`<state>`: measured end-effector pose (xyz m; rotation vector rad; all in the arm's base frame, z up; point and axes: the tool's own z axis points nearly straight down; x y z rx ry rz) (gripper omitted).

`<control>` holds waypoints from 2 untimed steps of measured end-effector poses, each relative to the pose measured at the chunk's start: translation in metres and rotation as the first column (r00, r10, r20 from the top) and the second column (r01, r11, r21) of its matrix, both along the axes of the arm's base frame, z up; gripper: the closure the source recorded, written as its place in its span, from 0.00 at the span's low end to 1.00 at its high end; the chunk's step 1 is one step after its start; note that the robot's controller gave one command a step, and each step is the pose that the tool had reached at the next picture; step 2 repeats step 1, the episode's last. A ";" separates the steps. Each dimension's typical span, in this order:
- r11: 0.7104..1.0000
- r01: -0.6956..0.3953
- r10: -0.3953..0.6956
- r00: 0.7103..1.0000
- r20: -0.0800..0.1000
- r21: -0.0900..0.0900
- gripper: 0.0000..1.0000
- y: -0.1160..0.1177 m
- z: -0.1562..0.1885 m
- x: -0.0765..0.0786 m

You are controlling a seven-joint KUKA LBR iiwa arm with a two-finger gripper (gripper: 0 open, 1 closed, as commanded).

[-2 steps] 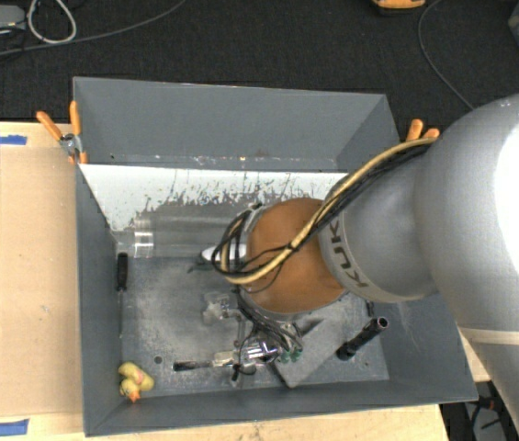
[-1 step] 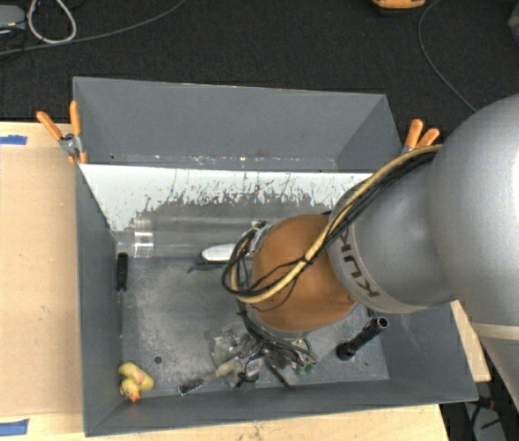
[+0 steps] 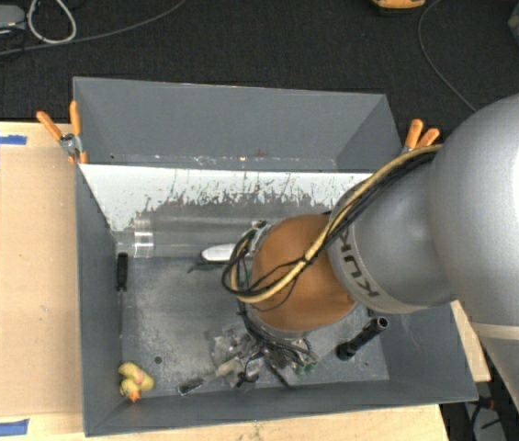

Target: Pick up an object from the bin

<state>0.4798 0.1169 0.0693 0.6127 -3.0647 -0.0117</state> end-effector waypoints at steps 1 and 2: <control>1.000 0.001 -0.001 1.000 -0.009 -0.002 1.00 0.000 0.037 -0.003; 1.000 0.001 -0.001 1.000 -0.009 -0.002 1.00 0.000 0.037 -0.003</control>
Offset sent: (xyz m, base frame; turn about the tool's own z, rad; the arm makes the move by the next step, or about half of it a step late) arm -0.0033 -0.0005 0.1076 0.0005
